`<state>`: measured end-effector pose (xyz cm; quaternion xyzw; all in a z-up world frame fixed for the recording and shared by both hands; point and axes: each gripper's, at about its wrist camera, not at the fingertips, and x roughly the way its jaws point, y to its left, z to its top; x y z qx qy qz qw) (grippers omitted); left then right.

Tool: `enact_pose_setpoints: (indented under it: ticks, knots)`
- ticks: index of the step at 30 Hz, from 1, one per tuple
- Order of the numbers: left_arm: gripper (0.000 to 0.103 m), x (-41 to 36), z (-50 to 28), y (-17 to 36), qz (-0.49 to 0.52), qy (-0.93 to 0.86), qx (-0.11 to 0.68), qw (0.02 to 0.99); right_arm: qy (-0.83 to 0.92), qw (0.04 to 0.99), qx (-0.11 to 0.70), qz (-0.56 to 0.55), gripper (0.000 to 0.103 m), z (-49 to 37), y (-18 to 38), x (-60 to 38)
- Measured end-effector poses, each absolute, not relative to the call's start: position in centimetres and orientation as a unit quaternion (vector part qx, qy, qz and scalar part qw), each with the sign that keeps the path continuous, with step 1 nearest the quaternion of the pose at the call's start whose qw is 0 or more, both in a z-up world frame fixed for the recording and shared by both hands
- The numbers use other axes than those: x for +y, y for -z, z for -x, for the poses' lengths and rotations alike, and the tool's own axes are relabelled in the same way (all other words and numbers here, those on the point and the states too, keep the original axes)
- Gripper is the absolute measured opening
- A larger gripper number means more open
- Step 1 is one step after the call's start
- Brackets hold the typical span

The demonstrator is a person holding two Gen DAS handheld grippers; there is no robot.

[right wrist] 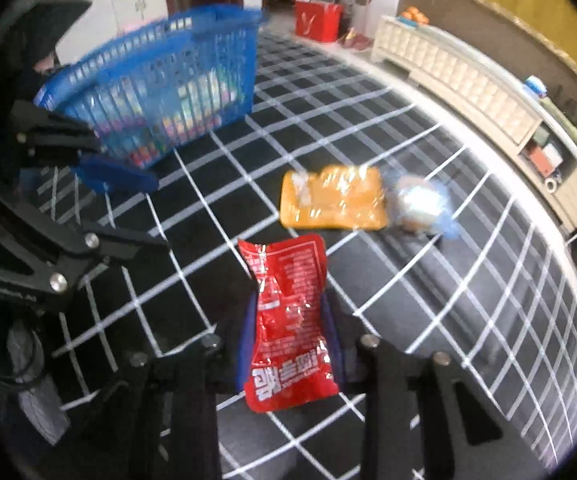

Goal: Organize snacks
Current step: 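Carry the red pack to the basket with the right tool and release it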

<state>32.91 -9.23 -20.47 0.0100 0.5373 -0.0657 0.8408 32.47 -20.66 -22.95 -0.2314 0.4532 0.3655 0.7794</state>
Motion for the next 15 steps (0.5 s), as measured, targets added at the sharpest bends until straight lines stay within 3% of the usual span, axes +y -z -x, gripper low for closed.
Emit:
enact_pose_setpoints:
  ticks: [9, 15]
  knots:
    - [0.049, -5.4, -28.9, 11.4, 0.0, 0.061, 0.467, 0.882, -0.372, 0.824, 0.364, 0.222, 0.036, -27.9, 10.7, -18.4]
    - [0.049, 0.3, -27.0, 8.0, 0.009, 0.026, 0.444, 0.896, -0.389, 0.83, 0.326, 0.229, 0.036, -26.0, 6.9, -12.2]
